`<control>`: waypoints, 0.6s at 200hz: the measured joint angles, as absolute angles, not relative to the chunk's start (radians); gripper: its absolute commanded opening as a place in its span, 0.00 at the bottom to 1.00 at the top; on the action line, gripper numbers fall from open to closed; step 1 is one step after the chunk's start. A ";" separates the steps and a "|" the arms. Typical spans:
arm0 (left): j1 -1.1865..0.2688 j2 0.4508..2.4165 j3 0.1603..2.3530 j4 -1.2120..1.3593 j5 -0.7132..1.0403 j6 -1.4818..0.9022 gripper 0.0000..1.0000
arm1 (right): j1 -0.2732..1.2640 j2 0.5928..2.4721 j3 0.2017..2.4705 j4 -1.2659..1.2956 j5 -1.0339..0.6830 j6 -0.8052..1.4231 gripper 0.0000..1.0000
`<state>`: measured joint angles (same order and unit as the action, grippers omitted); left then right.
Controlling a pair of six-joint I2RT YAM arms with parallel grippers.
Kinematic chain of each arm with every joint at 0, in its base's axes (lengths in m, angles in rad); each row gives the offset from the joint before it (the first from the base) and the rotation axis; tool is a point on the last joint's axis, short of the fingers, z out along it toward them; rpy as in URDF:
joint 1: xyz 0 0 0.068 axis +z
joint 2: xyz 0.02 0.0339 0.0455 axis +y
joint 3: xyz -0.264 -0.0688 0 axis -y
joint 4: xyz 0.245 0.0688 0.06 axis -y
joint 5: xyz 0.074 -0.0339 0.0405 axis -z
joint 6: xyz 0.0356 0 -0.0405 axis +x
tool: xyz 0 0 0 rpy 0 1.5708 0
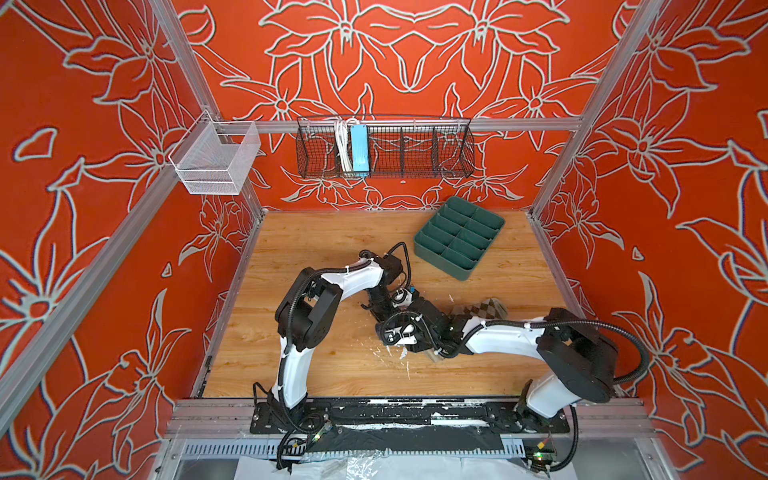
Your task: Roll the socks
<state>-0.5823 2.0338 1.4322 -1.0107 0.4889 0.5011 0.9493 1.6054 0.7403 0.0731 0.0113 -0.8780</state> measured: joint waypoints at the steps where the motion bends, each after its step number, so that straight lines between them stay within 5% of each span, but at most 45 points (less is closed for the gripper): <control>1: -0.582 2.034 1.432 -1.011 0.488 0.501 0.17 | 0.949 1.606 0.740 0.074 0.012 -0.877 0.50; 42: -0.585 2.027 1.433 -1.013 0.482 0.500 0.20 | 0.949 1.629 0.759 0.081 0.019 -0.873 0.16; 94: -0.591 1.964 1.374 -0.959 0.457 0.496 0.29 | 0.949 1.640 0.813 -0.008 -0.004 -0.872 0.00; 120: -0.591 1.888 1.311 -0.906 0.442 0.498 0.37 | 0.952 1.645 0.855 -0.086 -0.029 -0.876 0.00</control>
<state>-0.5911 1.8877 1.3106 -0.9058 0.4416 0.4984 0.9516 1.6447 0.8555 -0.0864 -0.0288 -0.8761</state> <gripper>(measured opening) 0.347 0.236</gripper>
